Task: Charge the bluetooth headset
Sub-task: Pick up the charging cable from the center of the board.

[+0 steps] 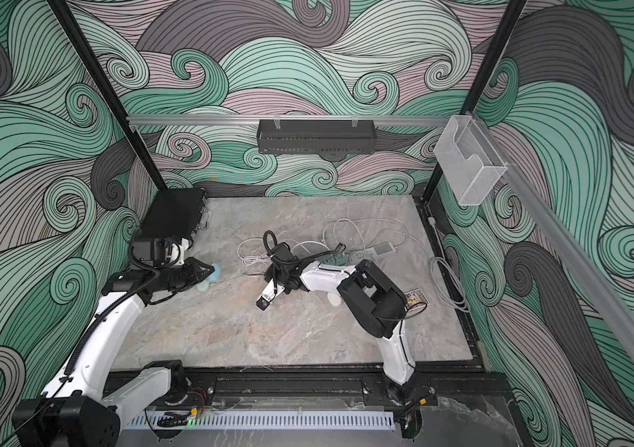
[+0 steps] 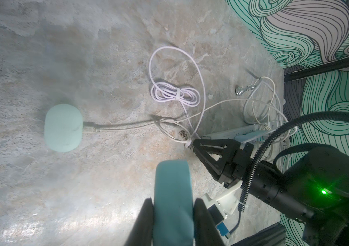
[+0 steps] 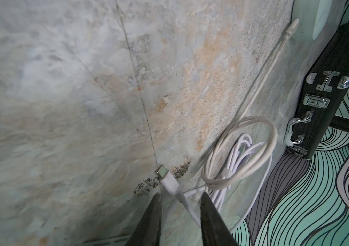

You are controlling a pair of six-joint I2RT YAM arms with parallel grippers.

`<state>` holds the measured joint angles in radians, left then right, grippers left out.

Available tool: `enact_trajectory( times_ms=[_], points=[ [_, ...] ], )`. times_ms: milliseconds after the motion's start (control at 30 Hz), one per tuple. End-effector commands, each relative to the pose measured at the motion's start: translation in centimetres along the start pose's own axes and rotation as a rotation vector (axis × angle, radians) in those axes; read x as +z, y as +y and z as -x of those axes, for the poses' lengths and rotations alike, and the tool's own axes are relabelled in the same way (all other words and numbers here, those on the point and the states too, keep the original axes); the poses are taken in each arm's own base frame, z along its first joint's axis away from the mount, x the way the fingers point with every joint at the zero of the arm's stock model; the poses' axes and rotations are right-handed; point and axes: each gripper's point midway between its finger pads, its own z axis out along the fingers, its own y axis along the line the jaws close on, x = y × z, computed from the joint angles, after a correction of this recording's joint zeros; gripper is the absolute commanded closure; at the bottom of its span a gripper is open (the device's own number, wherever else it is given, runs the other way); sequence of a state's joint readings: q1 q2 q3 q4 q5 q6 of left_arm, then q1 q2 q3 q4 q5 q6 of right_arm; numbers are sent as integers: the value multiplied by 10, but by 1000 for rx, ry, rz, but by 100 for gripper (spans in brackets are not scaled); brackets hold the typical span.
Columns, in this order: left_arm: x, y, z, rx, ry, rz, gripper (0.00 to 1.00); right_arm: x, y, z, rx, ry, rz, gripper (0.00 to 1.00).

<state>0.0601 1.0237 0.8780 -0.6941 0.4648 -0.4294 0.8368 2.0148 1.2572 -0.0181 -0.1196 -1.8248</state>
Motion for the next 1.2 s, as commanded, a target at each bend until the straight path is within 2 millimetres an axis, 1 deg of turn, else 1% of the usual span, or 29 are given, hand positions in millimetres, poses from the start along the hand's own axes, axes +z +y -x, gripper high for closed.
enact_trajectory(
  times_ms=[0, 100, 167, 300, 467, 533, 633, 800, 867, 1100, 1167],
  points=[
    [-4, -12, 5, 16, -19, -71, 100, 7, -10, -5, -52, 19, -80, 68],
    [-2, -15, 1, 11, -1, -91, 100, 8, -12, -7, -62, 27, -97, 69],
    [-1, -15, 0, 10, 5, -95, 100, 8, -11, -8, -72, 25, -99, 71],
    [1, -13, -2, 14, 13, -95, 100, 7, -4, -9, -94, 24, -82, 71],
    [7, -9, -3, 14, 25, -89, 100, 5, 8, -4, -123, 3, -49, 71],
    [7, -10, -4, 13, 35, -96, 100, 6, 11, -3, -125, 0, -41, 72],
    [9, -12, -4, 11, 44, -105, 100, 9, 13, -5, -122, 9, -35, 72],
    [9, -11, -4, 17, 50, -103, 100, 16, 15, -9, -123, 31, -27, 77],
    [9, -11, -4, 17, 52, -105, 100, 19, 20, -9, -130, 33, -14, 78],
    [11, -12, -5, 13, 63, -113, 100, 28, 20, -10, -137, 42, -19, 76],
    [11, -12, -5, 13, 63, -114, 100, 29, 18, -10, -140, 45, -28, 75]
  ],
)
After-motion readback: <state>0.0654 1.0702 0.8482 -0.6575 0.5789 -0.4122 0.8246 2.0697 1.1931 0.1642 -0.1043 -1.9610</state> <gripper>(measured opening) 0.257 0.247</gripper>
